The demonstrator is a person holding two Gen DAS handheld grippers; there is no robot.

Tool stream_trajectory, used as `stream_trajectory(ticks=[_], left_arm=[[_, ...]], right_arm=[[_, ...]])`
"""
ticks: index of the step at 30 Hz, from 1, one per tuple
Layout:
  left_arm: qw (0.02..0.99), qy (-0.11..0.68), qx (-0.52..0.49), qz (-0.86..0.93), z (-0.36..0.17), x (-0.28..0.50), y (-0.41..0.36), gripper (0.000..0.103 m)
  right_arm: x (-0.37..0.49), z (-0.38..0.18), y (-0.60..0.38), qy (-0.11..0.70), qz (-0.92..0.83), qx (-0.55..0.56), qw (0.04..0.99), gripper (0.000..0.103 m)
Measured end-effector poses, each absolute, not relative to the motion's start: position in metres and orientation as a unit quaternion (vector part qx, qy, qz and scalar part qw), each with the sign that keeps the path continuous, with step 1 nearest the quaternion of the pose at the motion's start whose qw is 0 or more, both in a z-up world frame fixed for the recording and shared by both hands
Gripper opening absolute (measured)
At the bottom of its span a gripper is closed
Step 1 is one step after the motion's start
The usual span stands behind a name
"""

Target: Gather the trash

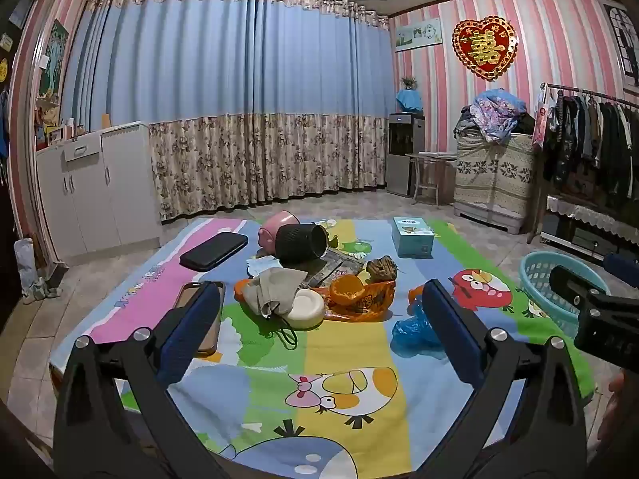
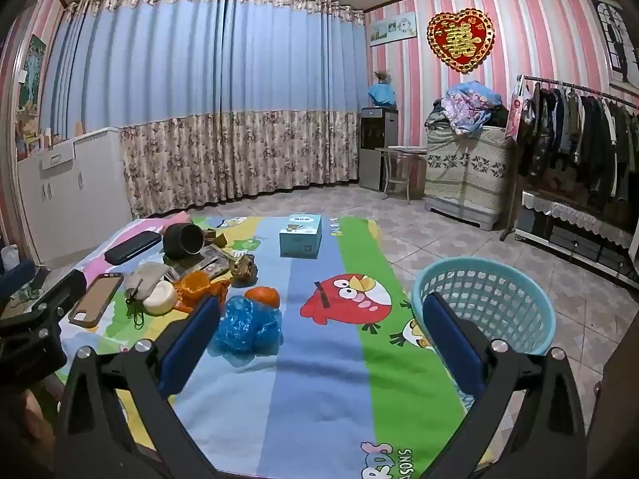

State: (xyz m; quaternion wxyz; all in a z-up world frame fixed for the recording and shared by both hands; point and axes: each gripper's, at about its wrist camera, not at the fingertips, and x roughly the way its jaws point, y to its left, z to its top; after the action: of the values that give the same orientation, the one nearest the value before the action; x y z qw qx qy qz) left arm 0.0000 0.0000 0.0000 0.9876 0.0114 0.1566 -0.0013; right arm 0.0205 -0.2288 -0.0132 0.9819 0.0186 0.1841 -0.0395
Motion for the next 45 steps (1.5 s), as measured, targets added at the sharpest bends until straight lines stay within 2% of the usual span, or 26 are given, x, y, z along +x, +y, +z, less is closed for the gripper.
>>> stream_trajectory(ticks=[45], left_arm=[[0.99,0.138,0.024,0.004,0.009,-0.003,0.001,0.098]], right_arm=[[0.018,-0.009,-0.235,0.174,-0.046,0.018,0.984,0.099]])
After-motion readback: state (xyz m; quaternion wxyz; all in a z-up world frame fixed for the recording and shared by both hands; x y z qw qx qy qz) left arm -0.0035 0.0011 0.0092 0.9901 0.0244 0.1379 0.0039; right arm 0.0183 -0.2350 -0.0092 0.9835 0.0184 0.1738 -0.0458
